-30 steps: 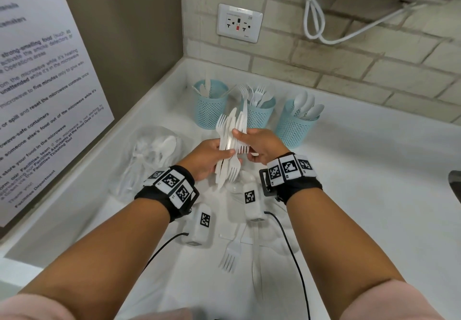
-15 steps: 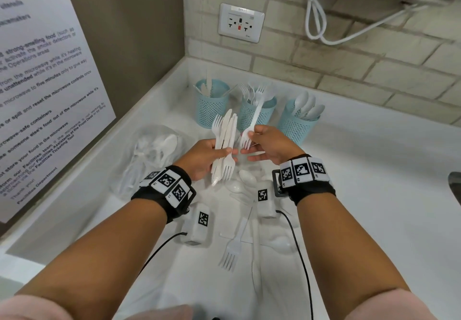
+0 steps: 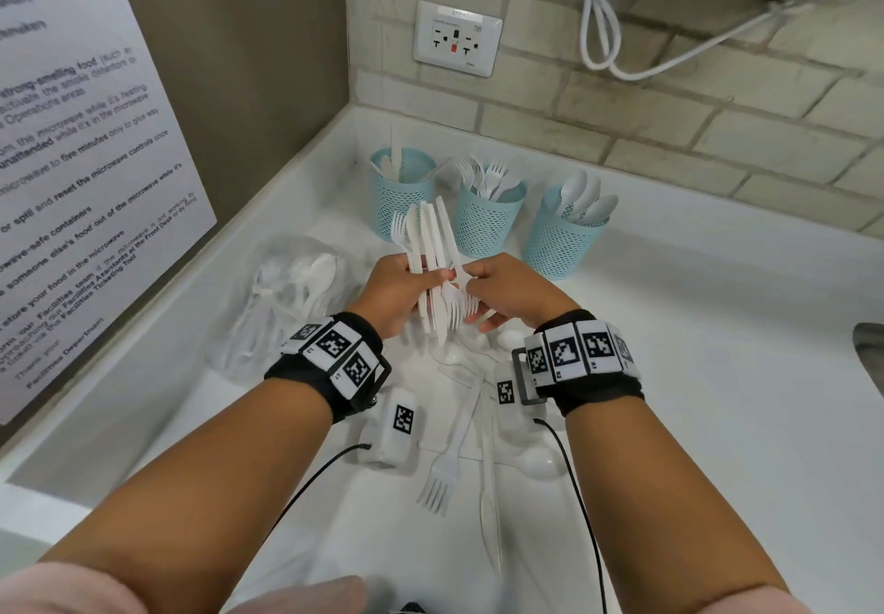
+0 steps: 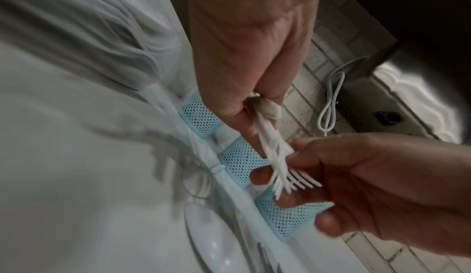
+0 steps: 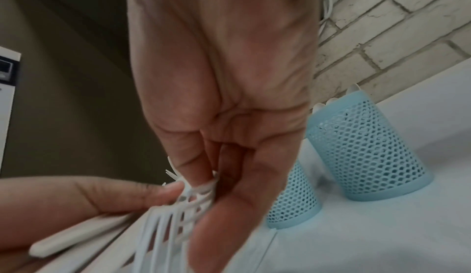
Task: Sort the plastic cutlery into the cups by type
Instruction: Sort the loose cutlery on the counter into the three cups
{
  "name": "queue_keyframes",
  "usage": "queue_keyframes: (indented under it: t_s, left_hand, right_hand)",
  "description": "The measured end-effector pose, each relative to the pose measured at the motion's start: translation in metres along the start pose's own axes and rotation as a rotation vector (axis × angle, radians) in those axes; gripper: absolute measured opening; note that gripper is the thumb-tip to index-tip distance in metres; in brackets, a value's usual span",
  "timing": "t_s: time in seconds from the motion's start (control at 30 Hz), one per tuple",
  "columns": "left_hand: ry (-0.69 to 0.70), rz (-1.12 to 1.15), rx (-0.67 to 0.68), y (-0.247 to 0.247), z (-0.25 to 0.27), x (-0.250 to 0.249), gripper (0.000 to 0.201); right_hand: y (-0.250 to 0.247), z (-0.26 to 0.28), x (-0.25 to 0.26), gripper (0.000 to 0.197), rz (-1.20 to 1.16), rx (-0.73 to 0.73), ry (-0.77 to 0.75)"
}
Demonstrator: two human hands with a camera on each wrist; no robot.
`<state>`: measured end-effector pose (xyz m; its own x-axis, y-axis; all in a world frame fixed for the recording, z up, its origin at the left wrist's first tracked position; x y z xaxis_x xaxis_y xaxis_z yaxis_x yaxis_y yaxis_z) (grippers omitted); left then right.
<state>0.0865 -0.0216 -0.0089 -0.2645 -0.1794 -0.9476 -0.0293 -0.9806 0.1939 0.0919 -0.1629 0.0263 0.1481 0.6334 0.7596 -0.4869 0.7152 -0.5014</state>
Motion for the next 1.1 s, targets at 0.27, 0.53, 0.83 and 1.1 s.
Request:
queue_keyframes:
  t_s: [0.27, 0.53, 0.83, 1.1]
  left_hand:
    - [-0.009, 0.103, -0.039, 0.001, -0.001, -0.002, 0.028]
    - [-0.010, 0.223, -0.101, -0.005, -0.002, -0.001, 0.006]
    - [-0.006, 0.266, -0.094, -0.008, -0.004, -0.002, 0.002]
    - [0.040, 0.289, -0.052, -0.008, -0.002, 0.001, 0.004]
  right_hand:
    - [0.003, 0.007, -0.006, 0.030, -0.160, 0.079, -0.050]
    - [-0.008, 0.009, -0.017, 0.024, -0.253, 0.107, -0.067]
    - [-0.031, 0.005, -0.021, 0.026, -0.220, -0.286, -0.197]
    - [-0.049, 0.000, -0.027, 0.008, -0.796, -0.619, -0.326]
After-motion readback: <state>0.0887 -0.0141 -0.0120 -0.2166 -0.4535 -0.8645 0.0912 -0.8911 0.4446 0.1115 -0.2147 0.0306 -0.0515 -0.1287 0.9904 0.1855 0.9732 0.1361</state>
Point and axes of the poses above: each hand's wrist, its own z-axis away from the middle knuckle, its own y-axis out of the palm, x = y × z, the point moved 2 cm from there along -z, towards the middle knuckle, and after that the axes turned 4 degrees about x, right-handed, at the moved point
